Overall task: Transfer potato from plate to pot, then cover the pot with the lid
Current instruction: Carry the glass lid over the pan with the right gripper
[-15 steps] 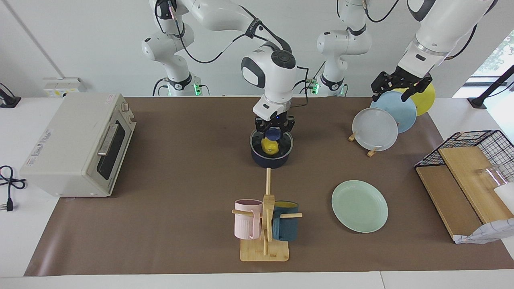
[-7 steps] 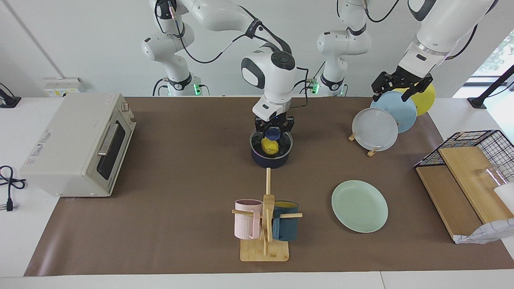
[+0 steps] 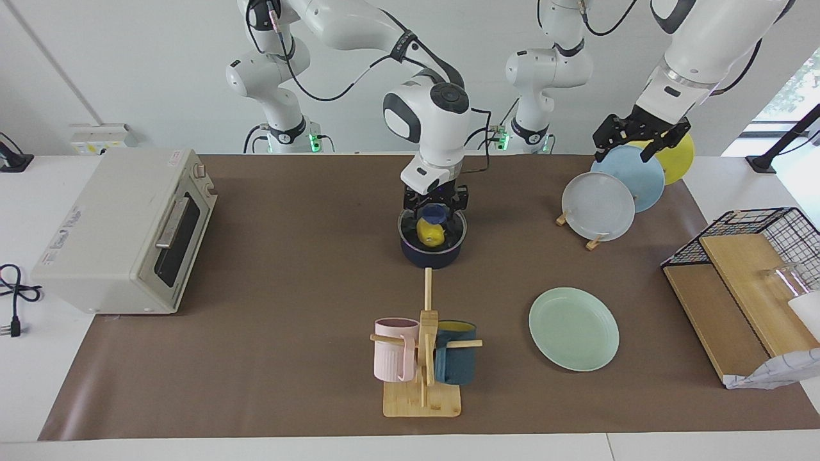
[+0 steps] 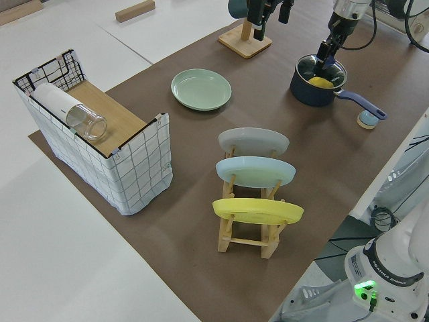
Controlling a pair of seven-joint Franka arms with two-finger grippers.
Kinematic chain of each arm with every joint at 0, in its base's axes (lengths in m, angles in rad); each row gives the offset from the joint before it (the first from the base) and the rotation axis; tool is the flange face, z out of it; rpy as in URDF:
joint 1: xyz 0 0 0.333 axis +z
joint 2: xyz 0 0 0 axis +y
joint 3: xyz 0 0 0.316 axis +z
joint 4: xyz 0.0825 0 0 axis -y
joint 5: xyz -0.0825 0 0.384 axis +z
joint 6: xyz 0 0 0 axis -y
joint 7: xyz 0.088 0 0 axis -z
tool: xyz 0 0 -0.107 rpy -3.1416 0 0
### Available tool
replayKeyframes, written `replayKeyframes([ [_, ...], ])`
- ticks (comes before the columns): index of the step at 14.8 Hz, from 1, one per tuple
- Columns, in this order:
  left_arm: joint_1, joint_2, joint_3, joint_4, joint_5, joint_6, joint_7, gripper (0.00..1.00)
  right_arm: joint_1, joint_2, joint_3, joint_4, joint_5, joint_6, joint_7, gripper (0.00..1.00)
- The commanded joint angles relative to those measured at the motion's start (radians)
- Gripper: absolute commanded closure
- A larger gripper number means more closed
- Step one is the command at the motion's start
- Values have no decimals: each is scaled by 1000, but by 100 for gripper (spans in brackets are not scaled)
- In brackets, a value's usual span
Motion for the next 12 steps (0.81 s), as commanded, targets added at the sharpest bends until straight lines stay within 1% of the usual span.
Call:
replayKeyframes([
  [1,-12,-7,6,-3,-6,1,-12,0,-15,-23,0,0,0,-3,14,0],
  [2,-15,-7,6,-3,-6,4,-10,0,-26,-26,-3,20,-1,-15,11,0],
  [5,-8,-7,7,-5,-6,7,-11,0,-109,-65,0,69,-4,-81,-34,0],
  [8,-8,-7,7,-6,-6,7,-9,0,-202,-98,-2,172,0,-240,-171,0],
  [9,-8,-7,7,-7,-6,7,-9,0,-239,-111,-2,192,3,-286,-224,0],
  [12,-8,-7,7,-5,-6,5,-6,0,-369,-185,-5,189,5,-403,-418,0],
])
